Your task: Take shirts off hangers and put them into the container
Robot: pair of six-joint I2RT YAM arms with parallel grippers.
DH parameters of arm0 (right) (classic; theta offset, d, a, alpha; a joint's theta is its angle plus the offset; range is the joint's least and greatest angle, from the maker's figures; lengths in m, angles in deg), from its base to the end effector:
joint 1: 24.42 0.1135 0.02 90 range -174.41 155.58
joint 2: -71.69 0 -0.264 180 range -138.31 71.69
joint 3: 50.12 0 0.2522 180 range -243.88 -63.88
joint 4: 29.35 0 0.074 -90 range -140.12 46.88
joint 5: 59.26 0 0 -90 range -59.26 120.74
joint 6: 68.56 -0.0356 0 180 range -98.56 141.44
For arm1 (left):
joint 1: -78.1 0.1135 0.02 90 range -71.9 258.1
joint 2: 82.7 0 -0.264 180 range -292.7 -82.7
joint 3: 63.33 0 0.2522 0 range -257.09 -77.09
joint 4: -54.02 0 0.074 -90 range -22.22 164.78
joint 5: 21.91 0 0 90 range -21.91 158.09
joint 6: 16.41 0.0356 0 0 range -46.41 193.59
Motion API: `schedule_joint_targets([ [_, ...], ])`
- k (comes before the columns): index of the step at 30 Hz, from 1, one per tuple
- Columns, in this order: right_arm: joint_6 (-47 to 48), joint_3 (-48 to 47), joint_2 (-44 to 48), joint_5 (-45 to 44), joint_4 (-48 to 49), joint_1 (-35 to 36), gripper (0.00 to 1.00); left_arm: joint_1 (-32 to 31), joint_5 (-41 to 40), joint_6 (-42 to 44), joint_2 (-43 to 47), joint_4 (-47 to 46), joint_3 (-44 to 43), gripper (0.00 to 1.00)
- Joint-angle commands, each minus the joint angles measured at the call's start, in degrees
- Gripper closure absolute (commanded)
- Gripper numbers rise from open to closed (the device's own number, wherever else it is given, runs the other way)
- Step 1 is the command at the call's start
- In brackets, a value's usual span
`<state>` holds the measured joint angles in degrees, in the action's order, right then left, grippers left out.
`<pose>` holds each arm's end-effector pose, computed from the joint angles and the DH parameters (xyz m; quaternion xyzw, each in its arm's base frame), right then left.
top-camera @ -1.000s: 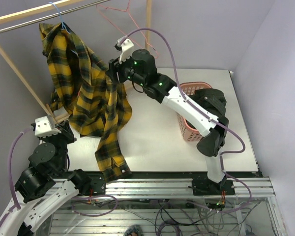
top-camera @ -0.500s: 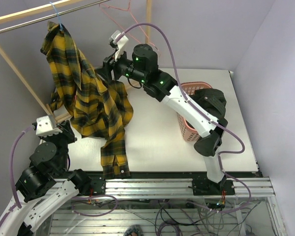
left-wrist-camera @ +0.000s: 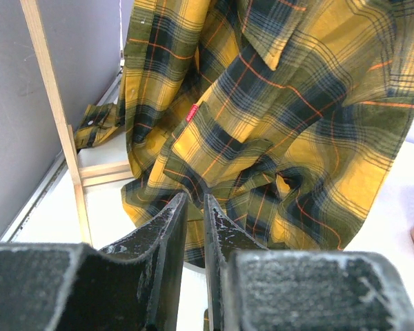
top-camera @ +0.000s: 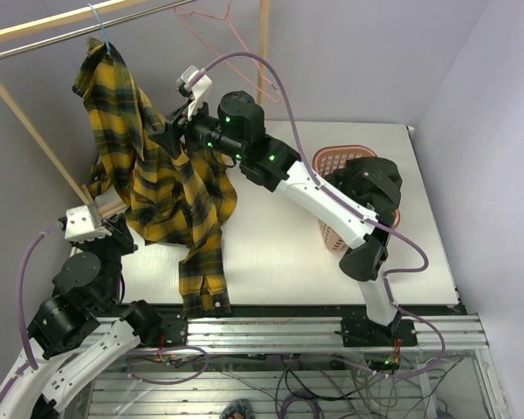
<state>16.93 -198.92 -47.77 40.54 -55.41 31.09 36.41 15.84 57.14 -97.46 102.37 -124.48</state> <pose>0.2660 0.3979 0.4732 -0.3506 0.5907 0.4131 0.5980 0.0444 -0.0019 0.3601 -0.1575 0.6969 -0.0264 0.6992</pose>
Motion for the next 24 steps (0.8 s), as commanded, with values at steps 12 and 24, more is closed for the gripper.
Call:
schedule_joint_targets([
  [12, 2.95, -0.91, -1.79, -9.80, 4.12, 2.36, 0.59, 0.68, 1.36, 0.57, -0.30, -0.72, 0.28, 0.74],
  [24, 1.17, -3.26, -4.44, -8.68, 3.93, 0.21, 0.76, 0.83, 1.70, 1.04, -0.57, -0.93, 0.38, 0.74],
])
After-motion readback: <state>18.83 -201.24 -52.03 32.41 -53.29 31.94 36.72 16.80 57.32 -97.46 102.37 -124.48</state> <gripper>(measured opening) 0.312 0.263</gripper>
